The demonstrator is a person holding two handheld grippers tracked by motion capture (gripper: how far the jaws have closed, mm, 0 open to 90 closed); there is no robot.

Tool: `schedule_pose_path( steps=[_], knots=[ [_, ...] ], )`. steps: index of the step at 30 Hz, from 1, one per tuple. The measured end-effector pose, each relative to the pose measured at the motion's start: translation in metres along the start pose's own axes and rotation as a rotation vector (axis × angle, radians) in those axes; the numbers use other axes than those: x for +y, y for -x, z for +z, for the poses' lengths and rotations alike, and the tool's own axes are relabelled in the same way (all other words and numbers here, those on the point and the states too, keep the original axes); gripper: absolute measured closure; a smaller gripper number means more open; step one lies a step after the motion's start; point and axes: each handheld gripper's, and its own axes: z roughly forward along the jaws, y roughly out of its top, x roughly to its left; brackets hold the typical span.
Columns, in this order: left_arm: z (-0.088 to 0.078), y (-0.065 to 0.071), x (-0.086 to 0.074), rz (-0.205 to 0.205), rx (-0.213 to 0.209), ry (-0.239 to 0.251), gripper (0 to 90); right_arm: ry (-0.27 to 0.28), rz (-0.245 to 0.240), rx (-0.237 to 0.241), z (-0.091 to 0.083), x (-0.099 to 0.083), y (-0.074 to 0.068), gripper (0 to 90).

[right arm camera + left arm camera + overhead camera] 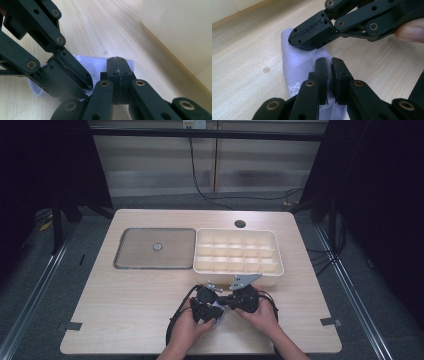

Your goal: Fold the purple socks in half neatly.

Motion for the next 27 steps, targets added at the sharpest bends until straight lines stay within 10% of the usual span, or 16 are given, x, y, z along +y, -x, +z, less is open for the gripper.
schedule_pose_path(
  steps=[13,27],
  knots=[
    [-0.013,-0.003,0.005,-0.029,-0.072,0.017,72.2,0.005,0.008,0.009,0.000,-0.002,0.002,90.0],
    [-0.021,-0.013,0.010,-0.050,-0.040,-0.002,80.8,0.013,0.020,0.013,0.000,-0.003,0.002,90.0]
  ],
)
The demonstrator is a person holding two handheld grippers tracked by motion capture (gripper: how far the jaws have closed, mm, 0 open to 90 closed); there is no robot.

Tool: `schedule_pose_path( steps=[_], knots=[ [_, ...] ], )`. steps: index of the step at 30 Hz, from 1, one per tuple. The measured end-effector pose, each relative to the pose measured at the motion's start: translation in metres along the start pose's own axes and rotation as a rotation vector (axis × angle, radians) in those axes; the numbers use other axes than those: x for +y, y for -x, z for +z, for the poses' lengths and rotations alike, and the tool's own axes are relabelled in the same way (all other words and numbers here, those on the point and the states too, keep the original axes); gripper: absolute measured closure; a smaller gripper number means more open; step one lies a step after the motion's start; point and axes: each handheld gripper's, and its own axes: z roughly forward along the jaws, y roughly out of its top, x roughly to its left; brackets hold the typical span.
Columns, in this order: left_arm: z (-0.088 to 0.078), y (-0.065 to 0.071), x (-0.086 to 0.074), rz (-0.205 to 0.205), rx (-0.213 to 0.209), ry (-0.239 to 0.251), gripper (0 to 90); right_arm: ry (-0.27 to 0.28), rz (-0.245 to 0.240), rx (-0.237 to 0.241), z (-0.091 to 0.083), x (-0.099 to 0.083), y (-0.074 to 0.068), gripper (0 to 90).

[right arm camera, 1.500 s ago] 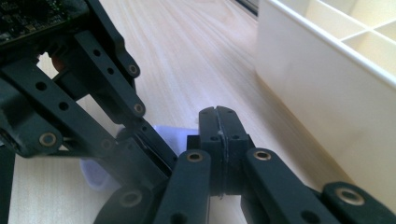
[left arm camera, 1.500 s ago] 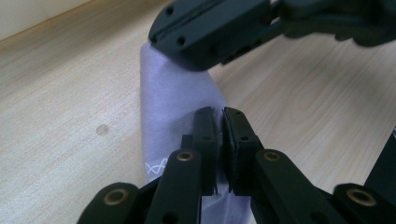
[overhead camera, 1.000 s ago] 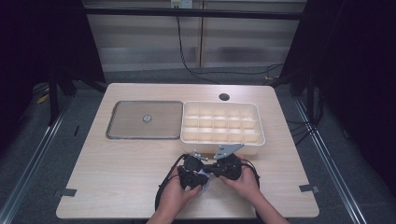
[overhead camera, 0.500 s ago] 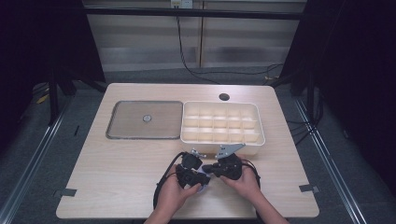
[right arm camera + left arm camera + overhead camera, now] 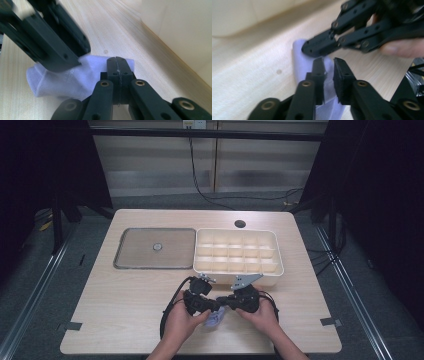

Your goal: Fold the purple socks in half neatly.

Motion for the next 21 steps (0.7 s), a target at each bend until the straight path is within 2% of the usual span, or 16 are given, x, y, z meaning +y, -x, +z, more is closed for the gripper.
schedule_pose_path(
  steps=[3,5,11,18,21],
  knots=[
    [0.009,-0.002,-0.005,-0.004,0.017,-0.017,83.9,-0.004,0.003,0.000,0.000,0.000,-0.001,90.0],
    [0.013,-0.004,-0.008,-0.006,0.024,-0.007,87.7,-0.002,0.002,-0.002,0.000,0.000,-0.001,90.0],
    [0.012,0.003,-0.007,0.015,0.056,-0.016,90.0,-0.003,-0.004,-0.001,0.000,0.000,-0.001,90.0],
    [-0.001,0.009,-0.009,0.034,0.030,-0.009,90.0,0.000,-0.004,-0.004,0.000,0.000,-0.001,90.0],
    [-0.002,0.010,-0.014,0.037,0.031,-0.024,90.0,-0.002,-0.006,-0.006,0.000,0.000,-0.002,90.0]
  ],
)
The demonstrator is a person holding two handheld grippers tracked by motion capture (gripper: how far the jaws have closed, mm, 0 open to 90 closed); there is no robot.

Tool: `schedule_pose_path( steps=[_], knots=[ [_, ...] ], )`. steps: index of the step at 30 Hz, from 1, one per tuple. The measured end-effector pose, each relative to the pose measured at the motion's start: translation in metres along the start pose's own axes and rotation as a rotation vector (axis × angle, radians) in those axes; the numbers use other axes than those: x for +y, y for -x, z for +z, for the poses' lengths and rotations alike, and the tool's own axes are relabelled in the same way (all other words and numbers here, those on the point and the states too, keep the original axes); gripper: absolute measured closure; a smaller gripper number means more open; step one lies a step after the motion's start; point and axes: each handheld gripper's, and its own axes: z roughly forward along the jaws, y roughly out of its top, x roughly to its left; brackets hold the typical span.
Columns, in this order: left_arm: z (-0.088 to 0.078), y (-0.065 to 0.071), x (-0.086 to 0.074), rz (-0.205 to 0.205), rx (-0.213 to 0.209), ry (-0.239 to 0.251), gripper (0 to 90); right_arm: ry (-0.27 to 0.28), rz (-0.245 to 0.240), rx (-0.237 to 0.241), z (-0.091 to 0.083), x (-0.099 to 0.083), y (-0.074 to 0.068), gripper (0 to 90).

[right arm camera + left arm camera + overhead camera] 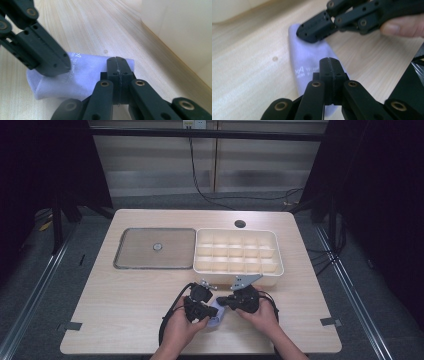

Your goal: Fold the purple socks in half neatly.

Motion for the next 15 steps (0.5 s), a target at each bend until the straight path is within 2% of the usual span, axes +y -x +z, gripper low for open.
schedule_pose_path(
  steps=[4,15],
  knots=[
    [0.007,-0.004,-0.007,-0.018,-0.005,-0.015,90.0,-0.001,-0.003,-0.001,0.000,0.000,0.000,90.0],
    [0.011,-0.002,-0.009,-0.003,0.016,-0.028,90.0,-0.004,-0.016,-0.013,0.000,0.000,-0.002,90.0]
  ],
)
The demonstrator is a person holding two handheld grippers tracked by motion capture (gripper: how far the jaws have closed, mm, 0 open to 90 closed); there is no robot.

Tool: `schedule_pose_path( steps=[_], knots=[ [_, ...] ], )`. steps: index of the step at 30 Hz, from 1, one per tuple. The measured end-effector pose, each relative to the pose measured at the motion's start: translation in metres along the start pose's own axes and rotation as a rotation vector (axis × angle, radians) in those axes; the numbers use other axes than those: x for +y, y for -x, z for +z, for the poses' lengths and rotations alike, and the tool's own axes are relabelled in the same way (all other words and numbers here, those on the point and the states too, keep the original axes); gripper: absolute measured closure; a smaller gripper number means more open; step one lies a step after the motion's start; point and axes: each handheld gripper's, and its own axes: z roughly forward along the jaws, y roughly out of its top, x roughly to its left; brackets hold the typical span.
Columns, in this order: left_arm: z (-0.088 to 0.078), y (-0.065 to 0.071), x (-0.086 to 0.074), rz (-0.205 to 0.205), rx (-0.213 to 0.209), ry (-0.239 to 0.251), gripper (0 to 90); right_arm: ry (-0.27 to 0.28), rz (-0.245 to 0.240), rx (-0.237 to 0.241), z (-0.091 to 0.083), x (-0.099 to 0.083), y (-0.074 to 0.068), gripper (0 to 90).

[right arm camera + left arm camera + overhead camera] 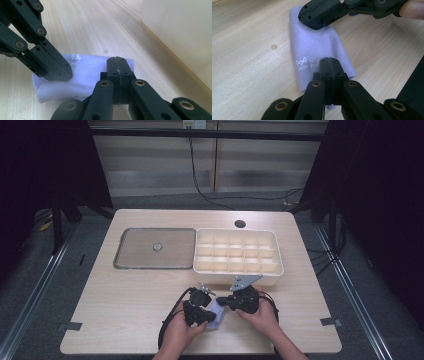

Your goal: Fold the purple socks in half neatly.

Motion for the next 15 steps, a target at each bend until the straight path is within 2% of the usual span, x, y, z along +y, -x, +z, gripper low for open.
schedule_pose_path(
  steps=[5,9,12,15],
  knots=[
    [-0.006,0.001,0.000,-0.017,-0.023,0.019,90.0,0.004,0.002,0.000,0.000,-0.001,0.000,90.0],
    [-0.009,0.004,-0.001,-0.005,-0.036,0.039,89.2,0.004,0.000,0.001,0.000,-0.001,0.000,90.0],
    [-0.004,0.005,-0.003,0.001,-0.034,0.015,89.3,0.004,-0.002,-0.006,0.000,-0.001,-0.001,90.0],
    [0.001,0.002,-0.007,-0.019,-0.060,0.022,90.0,0.002,-0.003,-0.006,-0.001,-0.001,-0.001,90.0]
  ],
)
